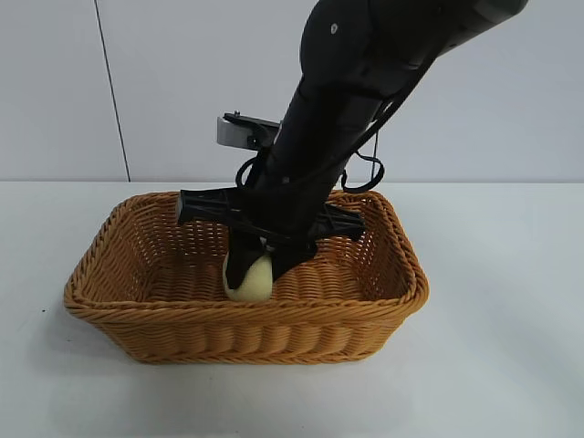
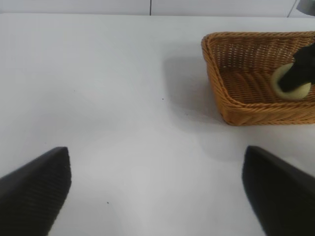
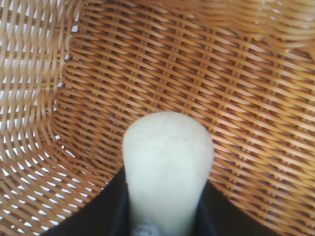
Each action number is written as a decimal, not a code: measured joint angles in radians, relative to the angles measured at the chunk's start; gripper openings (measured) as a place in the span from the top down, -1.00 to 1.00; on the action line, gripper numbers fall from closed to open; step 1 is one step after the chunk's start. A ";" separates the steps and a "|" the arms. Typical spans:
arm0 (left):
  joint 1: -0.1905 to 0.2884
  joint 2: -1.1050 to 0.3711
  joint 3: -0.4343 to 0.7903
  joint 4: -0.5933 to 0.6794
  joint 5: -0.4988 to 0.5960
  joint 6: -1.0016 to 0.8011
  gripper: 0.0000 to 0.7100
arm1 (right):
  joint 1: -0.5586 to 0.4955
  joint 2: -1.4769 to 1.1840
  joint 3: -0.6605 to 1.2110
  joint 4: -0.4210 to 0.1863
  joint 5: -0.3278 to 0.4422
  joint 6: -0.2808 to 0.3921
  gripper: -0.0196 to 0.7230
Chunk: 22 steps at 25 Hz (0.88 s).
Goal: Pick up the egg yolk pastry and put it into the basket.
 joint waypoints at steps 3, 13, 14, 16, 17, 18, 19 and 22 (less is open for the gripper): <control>0.000 0.000 0.000 0.000 0.000 0.000 -0.95 | 0.000 0.000 -0.001 0.000 0.004 -0.004 -0.51; 0.000 0.000 0.000 0.000 0.000 0.000 -0.95 | 0.000 0.000 -0.258 -0.156 0.332 0.000 -0.92; 0.000 0.000 0.000 0.000 0.000 0.000 -0.95 | 0.000 0.000 -0.292 -0.181 0.376 0.004 -0.92; 0.000 0.000 0.000 0.000 0.000 0.000 -0.95 | 0.000 0.000 -0.325 -0.208 0.419 0.010 -0.92; 0.000 0.000 0.000 0.000 0.000 0.000 -0.95 | 0.000 0.000 -0.370 -0.244 0.479 0.019 -0.92; 0.000 0.000 0.000 0.000 0.000 0.000 -0.95 | 0.000 0.000 -0.432 -0.297 0.558 0.023 -0.92; 0.000 0.000 0.000 0.000 0.000 0.000 -0.95 | 0.000 0.000 -0.459 -0.322 0.579 0.026 -0.92; 0.000 0.000 0.000 0.000 0.000 0.000 -0.95 | -0.011 -0.001 -0.506 -0.355 0.596 0.046 -0.92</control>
